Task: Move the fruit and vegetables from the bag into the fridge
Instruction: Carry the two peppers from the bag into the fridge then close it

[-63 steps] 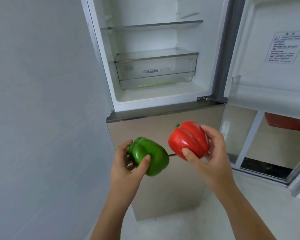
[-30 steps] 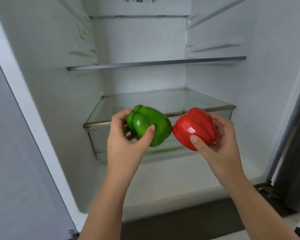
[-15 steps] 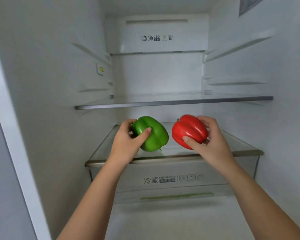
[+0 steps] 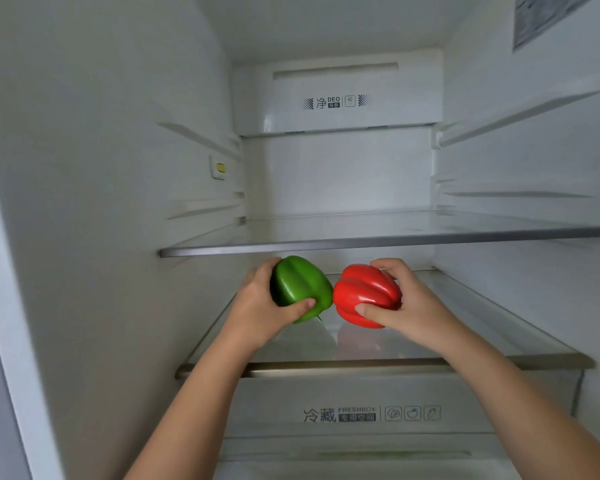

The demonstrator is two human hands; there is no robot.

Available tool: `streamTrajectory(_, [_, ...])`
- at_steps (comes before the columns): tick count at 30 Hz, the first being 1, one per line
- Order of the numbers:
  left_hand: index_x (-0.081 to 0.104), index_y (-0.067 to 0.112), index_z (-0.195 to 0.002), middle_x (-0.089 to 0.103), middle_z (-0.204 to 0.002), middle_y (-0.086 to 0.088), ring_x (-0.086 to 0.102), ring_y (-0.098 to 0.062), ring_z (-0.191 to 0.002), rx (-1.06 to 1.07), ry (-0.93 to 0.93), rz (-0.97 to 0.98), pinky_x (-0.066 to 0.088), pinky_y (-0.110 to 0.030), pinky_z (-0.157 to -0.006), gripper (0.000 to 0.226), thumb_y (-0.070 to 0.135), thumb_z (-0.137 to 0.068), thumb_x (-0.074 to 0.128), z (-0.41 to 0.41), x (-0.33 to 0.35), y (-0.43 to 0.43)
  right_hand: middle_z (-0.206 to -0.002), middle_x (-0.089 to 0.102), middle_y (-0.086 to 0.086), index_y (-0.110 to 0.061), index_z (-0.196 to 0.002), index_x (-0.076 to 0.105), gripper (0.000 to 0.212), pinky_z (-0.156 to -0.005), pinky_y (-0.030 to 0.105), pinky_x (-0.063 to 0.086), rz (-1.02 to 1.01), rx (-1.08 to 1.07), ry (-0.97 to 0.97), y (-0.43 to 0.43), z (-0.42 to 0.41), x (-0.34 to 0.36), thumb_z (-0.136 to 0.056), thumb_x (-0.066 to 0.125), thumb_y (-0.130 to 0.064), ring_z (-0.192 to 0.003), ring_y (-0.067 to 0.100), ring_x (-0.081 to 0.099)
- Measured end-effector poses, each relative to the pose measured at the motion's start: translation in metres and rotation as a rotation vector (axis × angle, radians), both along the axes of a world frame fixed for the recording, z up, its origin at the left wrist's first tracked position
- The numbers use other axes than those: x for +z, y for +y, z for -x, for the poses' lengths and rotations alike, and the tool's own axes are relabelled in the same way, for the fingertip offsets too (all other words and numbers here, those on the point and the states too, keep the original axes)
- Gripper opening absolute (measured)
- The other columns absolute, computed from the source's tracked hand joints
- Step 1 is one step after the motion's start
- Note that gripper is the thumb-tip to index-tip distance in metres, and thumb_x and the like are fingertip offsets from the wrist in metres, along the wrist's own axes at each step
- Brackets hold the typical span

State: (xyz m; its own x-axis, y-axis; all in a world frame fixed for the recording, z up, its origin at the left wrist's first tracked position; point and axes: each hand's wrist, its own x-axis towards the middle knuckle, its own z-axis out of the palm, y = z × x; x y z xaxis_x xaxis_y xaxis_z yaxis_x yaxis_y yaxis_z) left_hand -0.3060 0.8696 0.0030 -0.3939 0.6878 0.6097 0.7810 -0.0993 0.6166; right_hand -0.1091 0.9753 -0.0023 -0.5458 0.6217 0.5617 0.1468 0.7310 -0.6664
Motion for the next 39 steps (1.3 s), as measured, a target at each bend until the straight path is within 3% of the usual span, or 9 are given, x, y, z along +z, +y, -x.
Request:
streamTrajectory(5, [0.032, 0.026, -0.134, 0.053, -0.119, -0.001, 0.052, -0.017, -0.105, -0.101, -0.1, 0.074, 0.043, -0.028, -0.09, 0.092, 0.019, -0.058, 0.086, -0.001, 0.0, 0.005, -0.124, 0.043, -0.002, -0.038, -0.117, 0.034, 0.062, -0.085, 0.027, 0.041, 0.013, 0.014, 0.0, -0.001, -0.001, -0.001, -0.073, 0.075, -0.026, -0.106, 0.016, 0.05])
streamTrajectory(8, [0.031, 0.024, -0.133, 0.052, -0.113, 0.002, 0.05, -0.015, -0.104, -0.096, -0.149, 0.066, 0.039, -0.023, -0.084, 0.09, 0.018, -0.061, 0.084, -0.004, 0.001, 0.003, -0.124, 0.043, -0.002, -0.035, -0.119, 0.035, 0.062, -0.085, 0.027, 0.041, 0.011, -0.002, 0.007, -0.002, -0.001, -0.001, -0.072, 0.075, -0.026, -0.106, 0.016, 0.05])
streamTrajectory(12, [0.038, 0.028, -0.118, 0.053, -0.112, 0.003, 0.053, -0.015, -0.103, -0.126, -0.318, 0.082, 0.044, -0.028, -0.084, 0.079, 0.033, -0.055, 0.084, -0.001, 0.002, -0.001, -0.123, 0.043, 0.0, -0.027, -0.127, 0.035, 0.065, -0.088, 0.028, 0.039, 0.01, -0.077, 0.011, -0.003, -0.001, 0.0, -0.074, 0.074, -0.028, -0.107, 0.017, 0.048])
streamTrajectory(14, [0.039, 0.025, -0.122, 0.054, -0.116, 0.001, 0.054, -0.014, -0.102, -0.162, -0.359, 0.133, 0.043, -0.025, -0.082, 0.082, 0.038, -0.056, 0.085, -0.003, 0.003, -0.005, -0.123, 0.043, 0.001, -0.025, -0.129, 0.035, 0.066, -0.087, 0.027, 0.038, 0.025, -0.085, 0.013, -0.003, -0.002, 0.0, -0.075, 0.073, -0.028, -0.106, 0.017, 0.048])
streamTrajectory(18, [0.039, 0.017, -0.131, 0.05, -0.112, 0.003, 0.05, -0.01, -0.098, -0.146, -0.277, 0.139, 0.037, -0.019, -0.079, 0.075, 0.025, -0.068, 0.08, -0.007, 0.004, -0.008, -0.124, 0.042, 0.0, -0.026, -0.13, 0.034, 0.068, -0.085, 0.026, 0.037, 0.038, -0.097, 0.003, -0.003, -0.002, 0.0, -0.074, 0.073, -0.028, -0.106, 0.016, 0.047])
streamTrajectory(23, [0.027, 0.015, -0.141, 0.039, -0.125, 0.005, 0.035, -0.001, -0.108, -0.102, -0.173, 0.109, 0.028, -0.011, -0.083, 0.091, 0.025, -0.068, 0.08, -0.008, 0.0, -0.006, -0.124, 0.038, -0.004, -0.027, -0.134, 0.03, 0.073, -0.083, 0.025, 0.036, 0.053, -0.096, -0.038, -0.005, -0.003, 0.002, -0.075, 0.073, -0.028, -0.103, 0.013, 0.044])
streamTrajectory(27, [0.027, 0.015, -0.142, 0.04, -0.139, -0.003, 0.036, -0.005, -0.115, -0.107, -0.188, 0.09, 0.027, -0.012, -0.086, 0.087, 0.019, -0.072, 0.078, -0.004, 0.0, -0.006, -0.132, 0.041, 0.0, -0.025, -0.138, 0.028, 0.076, -0.087, 0.026, 0.036, 0.049, -0.117, -0.038, -0.006, -0.004, 0.003, -0.076, 0.072, -0.029, -0.106, 0.013, 0.043])
streamTrajectory(32, [0.047, 0.01, -0.13, 0.05, -0.12, -0.003, 0.043, -0.006, -0.107, -0.12, -0.157, 0.04, 0.031, 0.007, -0.067, 0.064, 0.009, -0.073, 0.075, -0.001, -0.002, -0.004, -0.134, 0.042, 0.001, -0.025, -0.139, 0.029, 0.077, -0.088, 0.025, 0.036, 0.053, -0.12, -0.027, -0.006, -0.006, 0.003, -0.076, 0.073, -0.03, -0.105, 0.013, 0.044])
streamTrajectory(39, [0.052, 0.01, -0.126, 0.054, -0.114, -0.002, 0.046, -0.008, -0.105, -0.085, -0.126, -0.012, 0.029, 0.01, -0.067, 0.056, 0.007, -0.075, 0.073, -0.001, -0.002, -0.003, -0.137, 0.04, 0.001, -0.026, -0.138, 0.031, 0.076, -0.093, 0.028, 0.035, 0.04, -0.141, -0.021, -0.004, -0.007, 0.002, -0.075, 0.073, -0.027, -0.117, 0.019, 0.044])
